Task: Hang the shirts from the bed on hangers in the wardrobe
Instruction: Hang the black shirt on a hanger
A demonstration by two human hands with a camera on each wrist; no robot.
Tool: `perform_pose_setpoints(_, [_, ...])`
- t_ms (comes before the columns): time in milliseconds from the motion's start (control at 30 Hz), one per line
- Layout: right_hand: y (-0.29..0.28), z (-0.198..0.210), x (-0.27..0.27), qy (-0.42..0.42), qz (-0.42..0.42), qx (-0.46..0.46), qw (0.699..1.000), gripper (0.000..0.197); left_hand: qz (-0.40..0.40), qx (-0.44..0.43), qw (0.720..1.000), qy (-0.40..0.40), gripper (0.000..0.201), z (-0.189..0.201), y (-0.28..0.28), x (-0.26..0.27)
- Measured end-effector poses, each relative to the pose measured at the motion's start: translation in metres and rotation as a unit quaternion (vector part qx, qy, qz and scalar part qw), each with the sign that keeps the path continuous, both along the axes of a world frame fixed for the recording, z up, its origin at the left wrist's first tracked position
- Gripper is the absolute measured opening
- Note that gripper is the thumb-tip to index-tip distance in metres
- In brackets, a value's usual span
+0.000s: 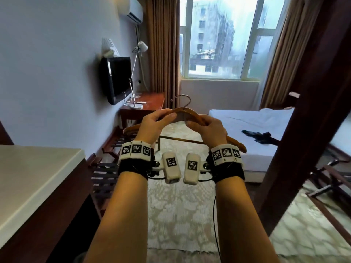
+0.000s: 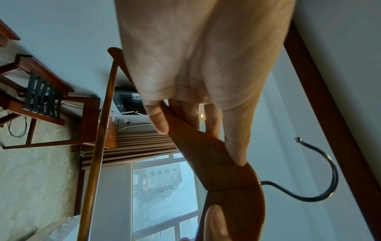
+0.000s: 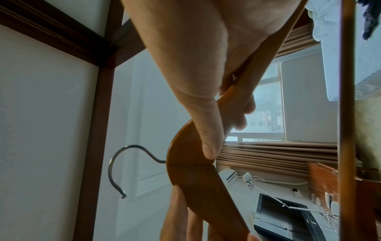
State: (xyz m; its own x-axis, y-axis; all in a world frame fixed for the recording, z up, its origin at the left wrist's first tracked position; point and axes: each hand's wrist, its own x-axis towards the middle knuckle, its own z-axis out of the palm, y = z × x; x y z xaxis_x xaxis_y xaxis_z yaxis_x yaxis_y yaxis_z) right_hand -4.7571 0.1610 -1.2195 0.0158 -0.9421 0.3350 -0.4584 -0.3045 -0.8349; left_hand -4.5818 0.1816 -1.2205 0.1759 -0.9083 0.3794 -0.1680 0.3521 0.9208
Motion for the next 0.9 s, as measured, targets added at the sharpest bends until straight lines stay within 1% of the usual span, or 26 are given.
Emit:
perform_pose_setpoints(100, [-0.069,0.012,0.006,-0.005,0.014,-0.008,1.0,0.016,0.008,-0.016,1.0,-0.004,0.01,0.01,-0.069,0.007])
perform_pose_setpoints(200, [-0.127,0.018,0.011,-0.008,0.038,-0.004,0.999,0.011,0.002,-0.019,1.0,-0.005,0.012,0.012,-0.131,0.014])
perform_pose_setpoints(300, [-0.183,0.016,0.016,-0.004,0.047,-0.004,0.999,0.013,-0.005,-0.019,1.0,0.01,0.018,0.003,-0.193,0.021])
perform_pose_setpoints(400, [-0.241,0.009,0.018,-0.022,0.055,-0.006,0.998,0.021,-0.019,-0.017,0.999,0.021,0.014,-0.009,-0.258,0.026])
perform_pose_setpoints(467, [-0.282,0.001,0.022,-0.024,0.054,-0.007,0.998,0.025,-0.033,-0.013,0.999,0.031,0.017,-0.019,-0.303,0.03])
perform_pose_setpoints(567, [-0.351,-0.008,0.028,-0.013,0.034,-0.005,0.999,0.023,-0.048,-0.009,0.997,0.051,0.022,-0.03,-0.376,0.036])
perform_pose_setpoints(667, [-0.43,-0.019,0.035,0.01,-0.016,-0.001,1.0,0.011,-0.067,0.005,0.996,0.053,0.021,-0.034,-0.455,0.041])
perform_pose_setpoints(733, [-0.481,-0.018,0.038,0.018,-0.052,-0.001,0.998,0.015,-0.082,0.015,0.996,0.04,0.023,-0.028,-0.509,0.044])
perform_pose_setpoints(800, [-0.527,-0.011,0.042,0.004,-0.076,-0.003,0.997,0.017,-0.098,0.021,0.994,0.03,0.019,-0.02,-0.564,0.046])
perform_pose_setpoints(900, [-0.593,-0.007,0.04,-0.031,-0.106,-0.02,0.994,0.016,-0.126,0.011,0.991,0.037,0.019,-0.009,-0.638,0.042])
